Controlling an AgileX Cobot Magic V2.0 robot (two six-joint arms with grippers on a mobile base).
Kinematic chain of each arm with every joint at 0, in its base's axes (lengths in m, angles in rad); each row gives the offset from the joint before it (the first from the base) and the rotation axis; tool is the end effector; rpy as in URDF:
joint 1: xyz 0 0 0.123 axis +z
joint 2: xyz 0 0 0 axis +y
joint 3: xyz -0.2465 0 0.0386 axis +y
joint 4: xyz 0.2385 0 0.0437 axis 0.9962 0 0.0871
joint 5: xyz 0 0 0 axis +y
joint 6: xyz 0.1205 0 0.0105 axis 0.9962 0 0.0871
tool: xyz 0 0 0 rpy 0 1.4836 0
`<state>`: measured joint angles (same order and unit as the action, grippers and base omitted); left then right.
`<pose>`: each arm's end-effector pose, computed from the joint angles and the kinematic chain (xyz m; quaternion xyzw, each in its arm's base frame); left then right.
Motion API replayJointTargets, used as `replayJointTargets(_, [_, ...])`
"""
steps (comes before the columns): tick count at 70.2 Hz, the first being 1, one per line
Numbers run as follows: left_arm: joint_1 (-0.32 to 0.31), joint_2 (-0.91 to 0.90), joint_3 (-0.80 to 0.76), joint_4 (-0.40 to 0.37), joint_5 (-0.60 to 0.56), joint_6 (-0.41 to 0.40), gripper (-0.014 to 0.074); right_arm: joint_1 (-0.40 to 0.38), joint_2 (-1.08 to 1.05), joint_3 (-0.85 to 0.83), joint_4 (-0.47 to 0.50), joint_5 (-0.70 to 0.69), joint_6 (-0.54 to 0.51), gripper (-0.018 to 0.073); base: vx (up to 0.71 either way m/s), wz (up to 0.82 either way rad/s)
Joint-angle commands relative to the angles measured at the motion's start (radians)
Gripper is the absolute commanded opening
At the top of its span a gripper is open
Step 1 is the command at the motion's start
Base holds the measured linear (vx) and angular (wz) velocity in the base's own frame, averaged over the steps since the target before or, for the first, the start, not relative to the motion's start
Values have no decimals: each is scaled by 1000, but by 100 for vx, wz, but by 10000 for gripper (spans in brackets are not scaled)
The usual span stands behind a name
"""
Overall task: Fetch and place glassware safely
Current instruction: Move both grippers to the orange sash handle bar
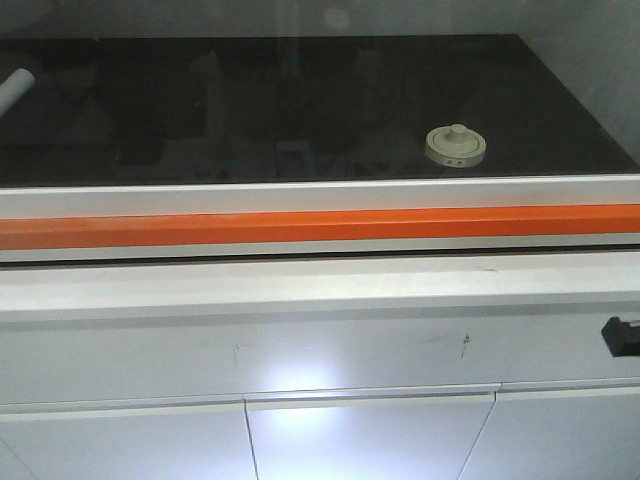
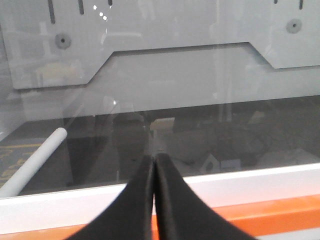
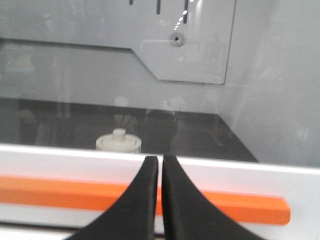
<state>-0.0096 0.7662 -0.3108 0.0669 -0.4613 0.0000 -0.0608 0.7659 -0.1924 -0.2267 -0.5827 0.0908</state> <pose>0.2029 -0.0055 0.2672 0.0344 0.6729 0.0086 0.7389 0.1933 0.0032 0.2391 -0.0587 0.6743 -0.0170 0.7359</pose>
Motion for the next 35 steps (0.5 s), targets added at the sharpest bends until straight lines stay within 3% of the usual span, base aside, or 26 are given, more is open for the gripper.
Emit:
replayJointTargets(1, [-6, -3, 43, 9, -202, 0, -7, -3, 25, 23, -11, -133, -5, -1, 0, 0])
replayJointTargets(13, [-6, 1, 140, -58, -252, -17, -7, -3, 107, 42, -12, -181, -7, -1, 0, 0])
replayJointTargets(21, [-6, 28, 164, -124, -251, 22, -7, -3, 199, 42, -12, -266, -7, -1, 0, 0])
replayJointTargets(35, [-6, 113, 164, -124, -328, 64, -7, -3, 391, 42, -11, -447, -15, -1, 0, 0])
